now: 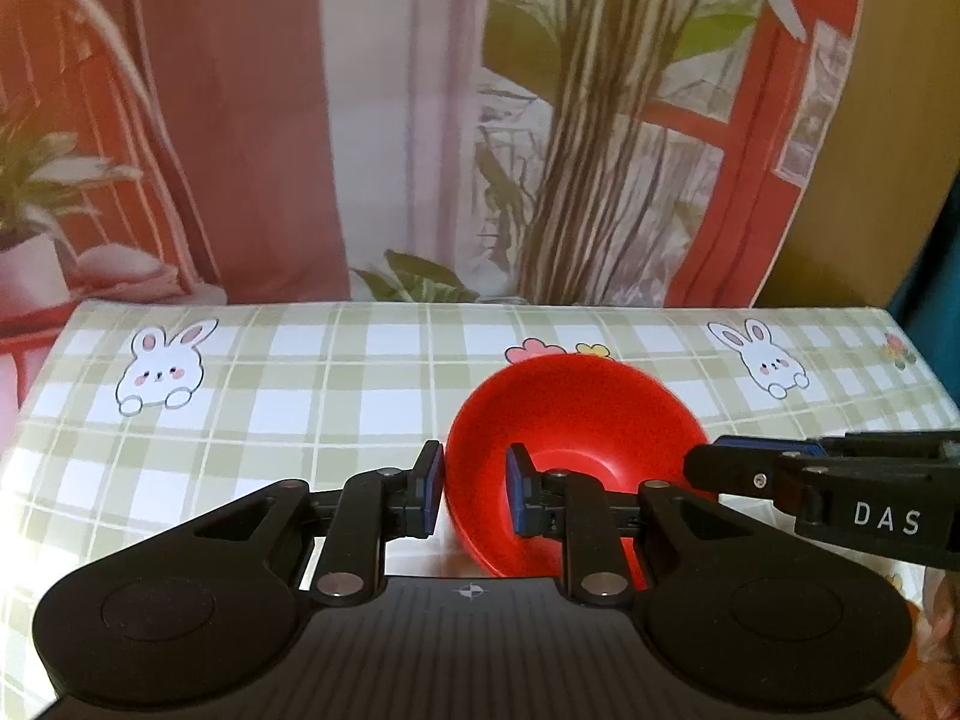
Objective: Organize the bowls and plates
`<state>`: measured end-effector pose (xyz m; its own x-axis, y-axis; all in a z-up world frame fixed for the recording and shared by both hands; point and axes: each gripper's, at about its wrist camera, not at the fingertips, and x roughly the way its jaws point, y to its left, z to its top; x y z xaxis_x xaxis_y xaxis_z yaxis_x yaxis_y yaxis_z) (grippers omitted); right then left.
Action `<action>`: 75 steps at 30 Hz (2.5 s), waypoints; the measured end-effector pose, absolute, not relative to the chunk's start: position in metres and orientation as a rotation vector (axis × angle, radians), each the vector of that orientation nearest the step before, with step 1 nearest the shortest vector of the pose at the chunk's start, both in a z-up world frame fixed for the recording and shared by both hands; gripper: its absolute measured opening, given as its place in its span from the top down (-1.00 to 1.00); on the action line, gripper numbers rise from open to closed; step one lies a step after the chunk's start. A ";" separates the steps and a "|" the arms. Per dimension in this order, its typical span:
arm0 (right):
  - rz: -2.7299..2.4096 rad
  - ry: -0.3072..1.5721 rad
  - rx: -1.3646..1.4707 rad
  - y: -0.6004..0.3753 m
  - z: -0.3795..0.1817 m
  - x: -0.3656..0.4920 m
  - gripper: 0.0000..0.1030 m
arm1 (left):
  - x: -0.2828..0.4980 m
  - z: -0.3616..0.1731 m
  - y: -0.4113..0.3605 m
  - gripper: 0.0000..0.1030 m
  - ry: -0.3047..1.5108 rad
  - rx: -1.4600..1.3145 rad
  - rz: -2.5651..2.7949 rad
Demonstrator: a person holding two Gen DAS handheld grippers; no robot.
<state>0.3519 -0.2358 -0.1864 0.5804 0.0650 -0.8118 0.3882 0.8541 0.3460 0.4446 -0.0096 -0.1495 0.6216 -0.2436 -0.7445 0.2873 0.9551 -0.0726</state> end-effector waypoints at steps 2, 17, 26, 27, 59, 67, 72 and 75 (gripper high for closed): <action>-0.200 0.946 0.530 -0.236 -0.187 0.353 0.72 | 0.445 -0.149 -0.004 0.55 0.844 0.027 -0.299; -0.196 1.008 0.555 -0.240 -0.204 0.362 0.70 | 0.450 -0.174 0.013 0.55 0.906 -0.159 -0.281; -0.196 1.012 0.564 -0.237 -0.204 0.363 0.71 | 0.446 -0.181 0.012 0.59 0.913 -0.192 -0.296; -0.198 1.009 0.563 -0.237 -0.202 0.362 0.72 | 0.444 -0.179 0.011 0.59 0.909 -0.192 -0.298; -0.185 0.787 0.632 -0.201 -0.116 0.259 0.72 | 0.330 -0.101 0.012 0.59 0.793 -0.246 -0.272; -0.191 0.754 0.633 -0.197 -0.103 0.233 0.72 | 0.308 -0.094 0.006 0.59 0.775 -0.229 -0.286; -0.197 0.736 0.622 -0.195 -0.096 0.217 0.72 | 0.295 -0.091 0.003 0.59 0.763 -0.219 -0.298; -0.203 0.728 0.618 -0.194 -0.092 0.206 0.72 | 0.288 -0.091 0.000 0.59 0.760 -0.213 -0.308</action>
<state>0.2059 -0.1942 -0.0923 0.7365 0.0353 -0.6755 0.3796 0.8050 0.4560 0.2875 0.0003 -0.0907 0.6833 -0.3486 -0.6416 0.1959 0.9340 -0.2988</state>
